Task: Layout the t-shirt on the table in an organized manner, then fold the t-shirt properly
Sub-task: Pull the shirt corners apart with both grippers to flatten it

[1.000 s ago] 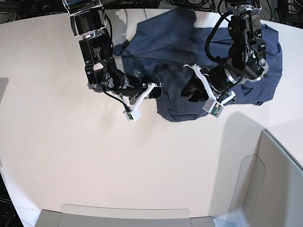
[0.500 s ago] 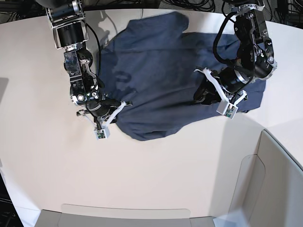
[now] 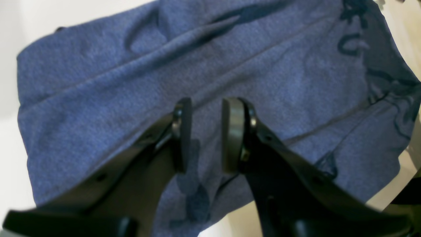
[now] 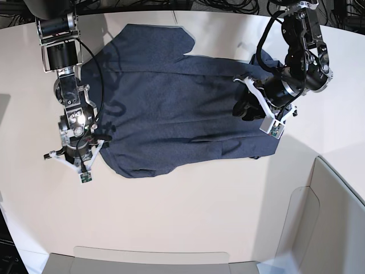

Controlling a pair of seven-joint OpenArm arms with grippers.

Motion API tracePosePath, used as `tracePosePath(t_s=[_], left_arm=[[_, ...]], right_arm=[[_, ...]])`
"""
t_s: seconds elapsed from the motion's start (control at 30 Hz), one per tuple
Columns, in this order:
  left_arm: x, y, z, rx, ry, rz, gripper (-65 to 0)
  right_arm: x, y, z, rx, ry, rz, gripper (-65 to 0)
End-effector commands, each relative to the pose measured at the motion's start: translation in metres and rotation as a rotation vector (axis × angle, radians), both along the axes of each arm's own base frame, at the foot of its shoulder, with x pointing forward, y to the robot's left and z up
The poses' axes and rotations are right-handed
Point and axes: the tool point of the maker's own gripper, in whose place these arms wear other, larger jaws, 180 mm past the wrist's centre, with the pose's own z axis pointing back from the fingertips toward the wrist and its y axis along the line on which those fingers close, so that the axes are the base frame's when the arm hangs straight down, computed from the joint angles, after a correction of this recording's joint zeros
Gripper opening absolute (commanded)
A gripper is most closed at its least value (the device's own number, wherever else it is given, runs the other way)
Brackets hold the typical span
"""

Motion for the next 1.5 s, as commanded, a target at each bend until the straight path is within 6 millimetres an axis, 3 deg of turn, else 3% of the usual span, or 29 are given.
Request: tracePosePath(t_s=[0.0,0.1,0.2,0.27,0.37,0.47,0.57,0.8,0.9,1.0,1.13,1.27,1.47], left_arm=[[0.005,0.0,0.011,-0.013,-0.046,-0.002,-51.1],[0.004,0.0,0.011,-0.013,-0.043,-0.002,-51.1],[0.0,0.0,0.007,-0.011,-0.029,0.0,-51.1],[0.0,0.0,0.006,-0.011,-0.028,0.0,-51.1],[0.0,0.002,0.006,-0.009,-0.028,0.005,-51.1],[0.003,0.022,0.009,-0.001,-0.038,0.066,-51.0],[0.007,0.042,0.014,0.008,-0.055,0.127,-50.9],[-0.001,0.056,0.008,0.017,-0.035,0.172,-50.9],[-0.007,0.056,0.002,0.019,-0.012,0.171,-50.9],[-0.008,0.056,0.001,0.018,-0.01,0.172,-51.0],[-0.013,0.057,-0.003,0.025,0.008,0.17,-51.0],[-0.018,0.061,-0.007,0.043,0.023,0.167,-50.9],[-0.035,0.065,-0.021,0.063,0.079,0.162,-50.9]], right_arm=[[0.018,-0.017,0.033,-0.028,-0.091,-0.032,-65.0],[0.033,-0.044,0.049,-0.026,-0.129,-0.105,-65.0],[0.042,-0.052,0.059,0.014,-0.161,-0.134,-65.0],[0.044,-0.037,0.063,0.094,-0.188,-0.122,-65.0],[0.027,-0.007,0.048,0.225,-0.126,-0.082,-65.0],[0.004,0.055,0.025,0.404,-0.011,0.022,-65.0],[-0.026,0.09,0.022,0.47,0.035,0.067,-65.0],[-0.101,0.107,0.023,0.474,0.029,0.116,-65.0],[-0.131,0.099,0.013,0.438,0.071,0.119,-65.0],[-0.158,0.087,-0.011,0.412,0.154,0.094,-65.0],[-0.177,0.063,-0.048,0.365,0.274,0.05,-65.0],[-0.171,0.034,-0.076,0.325,0.339,-0.003,-65.0],[-0.15,-0.002,-0.091,0.281,0.307,-0.034,-65.0]])
